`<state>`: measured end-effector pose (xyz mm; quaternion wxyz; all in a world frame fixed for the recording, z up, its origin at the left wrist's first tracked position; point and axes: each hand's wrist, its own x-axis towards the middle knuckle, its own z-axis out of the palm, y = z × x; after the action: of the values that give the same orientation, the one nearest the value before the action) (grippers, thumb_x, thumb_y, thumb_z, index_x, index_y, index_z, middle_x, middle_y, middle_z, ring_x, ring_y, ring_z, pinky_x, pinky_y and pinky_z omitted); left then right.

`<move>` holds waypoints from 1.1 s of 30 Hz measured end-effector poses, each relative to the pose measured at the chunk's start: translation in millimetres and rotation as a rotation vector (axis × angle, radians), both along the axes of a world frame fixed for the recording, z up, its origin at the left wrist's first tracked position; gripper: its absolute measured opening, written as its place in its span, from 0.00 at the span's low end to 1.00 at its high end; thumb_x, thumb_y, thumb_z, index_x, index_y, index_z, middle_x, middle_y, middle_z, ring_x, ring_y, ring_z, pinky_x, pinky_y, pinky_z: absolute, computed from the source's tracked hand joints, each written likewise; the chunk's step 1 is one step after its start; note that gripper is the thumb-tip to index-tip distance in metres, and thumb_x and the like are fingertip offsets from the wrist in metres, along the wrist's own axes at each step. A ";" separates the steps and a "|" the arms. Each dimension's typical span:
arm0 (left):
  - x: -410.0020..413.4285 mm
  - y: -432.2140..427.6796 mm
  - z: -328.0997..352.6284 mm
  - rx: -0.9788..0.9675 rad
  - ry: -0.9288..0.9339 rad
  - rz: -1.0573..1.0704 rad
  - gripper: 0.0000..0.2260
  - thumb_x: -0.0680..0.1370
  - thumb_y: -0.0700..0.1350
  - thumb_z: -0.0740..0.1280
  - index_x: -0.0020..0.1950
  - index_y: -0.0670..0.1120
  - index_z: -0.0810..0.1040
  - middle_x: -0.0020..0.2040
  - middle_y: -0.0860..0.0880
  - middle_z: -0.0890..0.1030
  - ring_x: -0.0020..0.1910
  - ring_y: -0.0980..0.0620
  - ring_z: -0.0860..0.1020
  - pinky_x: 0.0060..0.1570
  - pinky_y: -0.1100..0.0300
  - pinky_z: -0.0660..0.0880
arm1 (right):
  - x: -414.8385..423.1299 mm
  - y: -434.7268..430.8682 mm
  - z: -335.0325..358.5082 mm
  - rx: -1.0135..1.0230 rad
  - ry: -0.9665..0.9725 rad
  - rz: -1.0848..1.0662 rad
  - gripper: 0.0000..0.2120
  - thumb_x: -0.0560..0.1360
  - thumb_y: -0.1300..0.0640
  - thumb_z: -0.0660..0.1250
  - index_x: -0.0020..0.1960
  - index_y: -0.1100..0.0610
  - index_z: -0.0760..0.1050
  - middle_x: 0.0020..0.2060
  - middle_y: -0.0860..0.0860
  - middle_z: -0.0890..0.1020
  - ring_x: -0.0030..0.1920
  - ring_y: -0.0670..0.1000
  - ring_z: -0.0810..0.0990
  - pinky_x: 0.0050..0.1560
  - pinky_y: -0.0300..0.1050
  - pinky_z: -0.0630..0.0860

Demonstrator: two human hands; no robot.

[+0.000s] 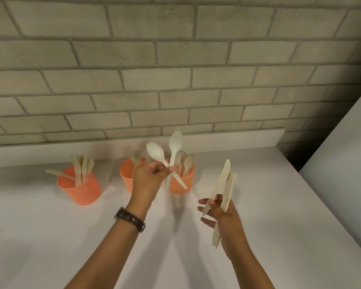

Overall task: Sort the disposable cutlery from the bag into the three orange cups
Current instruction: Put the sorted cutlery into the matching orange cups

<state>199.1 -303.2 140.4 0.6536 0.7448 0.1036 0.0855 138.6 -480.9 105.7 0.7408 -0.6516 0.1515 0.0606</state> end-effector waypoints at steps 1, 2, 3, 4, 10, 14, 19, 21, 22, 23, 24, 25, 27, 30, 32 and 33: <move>9.9 0.8 1.6 0.004 -0.018 0.036 0.11 0.69 0.39 0.74 0.31 0.41 0.74 0.27 0.50 0.73 0.26 0.59 0.69 0.31 0.70 0.68 | 1.1 -4.2 -1.2 -0.073 -0.021 -0.010 0.06 0.79 0.60 0.61 0.54 0.61 0.71 0.44 0.50 0.85 0.50 0.54 0.81 0.48 0.48 0.76; 20.0 0.6 2.4 0.020 -0.033 0.063 0.10 0.69 0.40 0.74 0.31 0.40 0.75 0.28 0.49 0.75 0.26 0.58 0.72 0.33 0.68 0.71 | 1.9 -7.8 -1.4 -0.137 -0.039 -0.015 0.06 0.78 0.59 0.61 0.53 0.60 0.72 0.41 0.47 0.86 0.47 0.51 0.79 0.47 0.45 0.73; 29.8 -0.6 3.3 0.044 -0.045 0.074 0.11 0.70 0.40 0.74 0.32 0.39 0.76 0.28 0.48 0.76 0.25 0.58 0.73 0.33 0.66 0.72 | 2.7 -10.7 -1.0 -0.178 -0.052 -0.020 0.05 0.78 0.58 0.61 0.52 0.59 0.72 0.39 0.45 0.86 0.44 0.49 0.77 0.45 0.42 0.71; 39.1 -2.6 3.5 0.078 -0.054 0.071 0.12 0.71 0.41 0.73 0.31 0.38 0.74 0.28 0.46 0.75 0.26 0.57 0.75 0.32 0.66 0.72 | 3.5 -13.0 -0.1 -0.193 -0.062 -0.028 0.05 0.78 0.58 0.61 0.52 0.59 0.72 0.38 0.45 0.86 0.41 0.47 0.74 0.43 0.41 0.69; 76.8 -20.5 -12.9 0.144 0.058 0.026 0.14 0.74 0.42 0.70 0.31 0.41 0.70 0.30 0.43 0.74 0.37 0.44 0.81 0.34 0.64 0.73 | 10.6 -19.2 1.6 -0.070 -0.066 -0.103 0.03 0.78 0.60 0.63 0.48 0.59 0.72 0.26 0.51 0.74 0.24 0.47 0.68 0.34 0.41 0.67; 77.1 -25.1 -33.5 0.308 0.191 -0.087 0.10 0.73 0.40 0.70 0.33 0.41 0.74 0.28 0.47 0.76 0.34 0.48 0.81 0.26 0.67 0.71 | 13.9 -18.6 -0.3 0.002 -0.042 -0.083 0.04 0.78 0.60 0.62 0.49 0.61 0.71 0.24 0.49 0.76 0.21 0.48 0.65 0.29 0.41 0.65; 58.3 -15.3 -32.2 0.330 0.182 -0.026 0.10 0.70 0.41 0.73 0.50 0.40 0.80 0.44 0.48 0.79 0.39 0.43 0.79 0.44 0.52 0.78 | 11.0 -11.9 9.6 0.168 0.001 -0.028 0.03 0.79 0.60 0.60 0.48 0.57 0.66 0.45 0.55 0.86 0.17 0.49 0.61 0.20 0.37 0.60; 42.8 -9.3 -25.4 0.393 0.105 0.008 0.17 0.70 0.44 0.74 0.57 0.41 0.79 0.50 0.46 0.81 0.41 0.41 0.80 0.43 0.51 0.77 | 7.8 -7.8 13.8 0.253 0.029 0.010 0.05 0.79 0.58 0.61 0.51 0.59 0.68 0.49 0.54 0.86 0.17 0.48 0.61 0.20 0.36 0.60; 31.4 -7.1 -20.9 0.380 0.065 0.003 0.17 0.70 0.46 0.74 0.57 0.43 0.79 0.52 0.44 0.82 0.39 0.43 0.79 0.41 0.54 0.75 | 6.4 -5.4 15.6 0.274 0.037 0.036 0.07 0.79 0.57 0.61 0.53 0.60 0.69 0.49 0.54 0.85 0.17 0.48 0.61 0.20 0.36 0.59; 18.8 -5.5 -17.1 0.351 0.050 -0.012 0.16 0.70 0.46 0.73 0.57 0.44 0.80 0.52 0.45 0.82 0.36 0.47 0.76 0.39 0.56 0.74 | 5.1 -2.9 17.1 0.280 0.040 0.068 0.08 0.79 0.57 0.61 0.54 0.61 0.70 0.50 0.53 0.85 0.17 0.48 0.61 0.20 0.37 0.59; 4.7 -4.4 -13.0 0.326 0.050 -0.028 0.14 0.71 0.46 0.73 0.56 0.46 0.80 0.51 0.46 0.81 0.34 0.51 0.74 0.37 0.59 0.73 | 3.8 0.8 18.6 0.278 0.038 0.104 0.08 0.78 0.56 0.61 0.53 0.61 0.71 0.50 0.53 0.85 0.17 0.48 0.61 0.21 0.37 0.59; -9.4 -2.9 -10.2 0.295 0.060 -0.039 0.12 0.72 0.46 0.72 0.55 0.47 0.80 0.49 0.48 0.80 0.31 0.54 0.72 0.33 0.64 0.72 | 2.0 4.6 20.1 0.275 0.031 0.141 0.08 0.78 0.56 0.61 0.52 0.61 0.71 0.49 0.54 0.85 0.18 0.48 0.62 0.22 0.38 0.59; -38.0 -1.0 -3.5 0.195 0.069 -0.049 0.08 0.73 0.45 0.70 0.52 0.49 0.81 0.42 0.51 0.80 0.28 0.53 0.69 0.25 0.71 0.69 | -1.8 13.6 22.3 0.268 0.007 0.198 0.07 0.78 0.56 0.62 0.51 0.60 0.72 0.46 0.57 0.86 0.18 0.48 0.62 0.23 0.38 0.60; -71.8 3.5 5.1 0.094 0.060 -0.030 0.05 0.73 0.46 0.70 0.48 0.52 0.83 0.42 0.55 0.82 0.29 0.54 0.71 0.24 0.72 0.69 | -8.8 29.2 25.5 0.250 -0.035 0.260 0.08 0.77 0.56 0.63 0.51 0.60 0.74 0.38 0.59 0.84 0.20 0.49 0.63 0.24 0.39 0.61; -84.1 8.5 6.5 0.057 0.063 -0.014 0.04 0.73 0.46 0.70 0.45 0.52 0.83 0.41 0.56 0.83 0.29 0.56 0.71 0.26 0.72 0.69 | -14.4 40.8 28.6 0.202 -0.066 0.328 0.08 0.77 0.55 0.63 0.51 0.59 0.74 0.36 0.58 0.82 0.21 0.49 0.63 0.25 0.40 0.61; -88.4 11.4 7.0 0.041 0.063 -0.004 0.03 0.73 0.47 0.70 0.44 0.53 0.83 0.40 0.57 0.83 0.28 0.57 0.71 0.26 0.72 0.69 | -17.4 46.6 30.0 0.173 -0.083 0.371 0.07 0.77 0.55 0.63 0.50 0.59 0.74 0.35 0.58 0.82 0.21 0.49 0.63 0.26 0.41 0.61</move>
<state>110.7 -291.8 147.5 0.6348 0.7606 0.1207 0.0628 121.2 -434.3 135.7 0.7758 -0.6042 -0.0075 0.1819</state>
